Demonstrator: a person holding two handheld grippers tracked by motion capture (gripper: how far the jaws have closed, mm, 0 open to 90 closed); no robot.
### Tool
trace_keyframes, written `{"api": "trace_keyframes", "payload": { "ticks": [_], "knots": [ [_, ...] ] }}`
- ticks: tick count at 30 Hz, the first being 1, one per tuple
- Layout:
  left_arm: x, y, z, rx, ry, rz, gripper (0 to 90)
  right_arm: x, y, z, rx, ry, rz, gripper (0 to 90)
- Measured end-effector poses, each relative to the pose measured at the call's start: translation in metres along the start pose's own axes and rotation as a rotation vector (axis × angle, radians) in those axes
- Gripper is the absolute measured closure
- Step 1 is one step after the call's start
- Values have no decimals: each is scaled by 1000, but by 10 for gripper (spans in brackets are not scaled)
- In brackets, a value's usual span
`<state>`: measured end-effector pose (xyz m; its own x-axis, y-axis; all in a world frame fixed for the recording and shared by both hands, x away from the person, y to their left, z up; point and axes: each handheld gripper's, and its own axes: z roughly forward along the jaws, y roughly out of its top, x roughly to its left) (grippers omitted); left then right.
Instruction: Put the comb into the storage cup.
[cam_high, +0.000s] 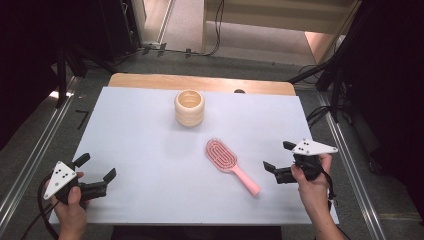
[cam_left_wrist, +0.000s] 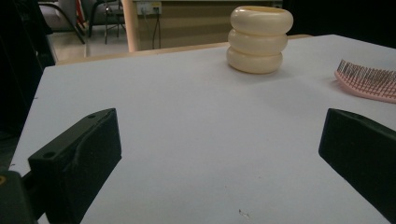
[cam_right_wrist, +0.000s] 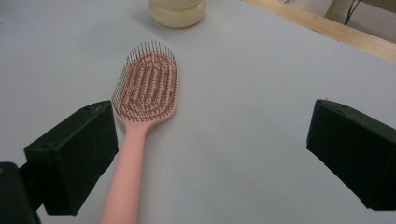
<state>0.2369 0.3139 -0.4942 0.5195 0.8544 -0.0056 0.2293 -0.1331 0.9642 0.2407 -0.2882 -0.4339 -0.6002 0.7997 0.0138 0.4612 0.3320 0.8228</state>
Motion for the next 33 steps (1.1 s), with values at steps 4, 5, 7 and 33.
{"api": "trace_keyframes", "payload": {
  "ticks": [4, 5, 7, 33],
  "knots": [
    [0, 0, 0, 2, 1, 2, 0, 2, 4, 4, 21, 10, -10, 1],
    [0, 0, 0, 2, 1, 1, 0, 3, 5, 5, 27, 14, -12, 1],
    [-1, 0, 0, 2, 1, 1, 0, 5, 7, 6, 41, 17, -20, 1],
    [-1, 0, 0, 11, 0, 14, 0, 27, 22, 44, 204, 33, 21, 47]
  ]
}}
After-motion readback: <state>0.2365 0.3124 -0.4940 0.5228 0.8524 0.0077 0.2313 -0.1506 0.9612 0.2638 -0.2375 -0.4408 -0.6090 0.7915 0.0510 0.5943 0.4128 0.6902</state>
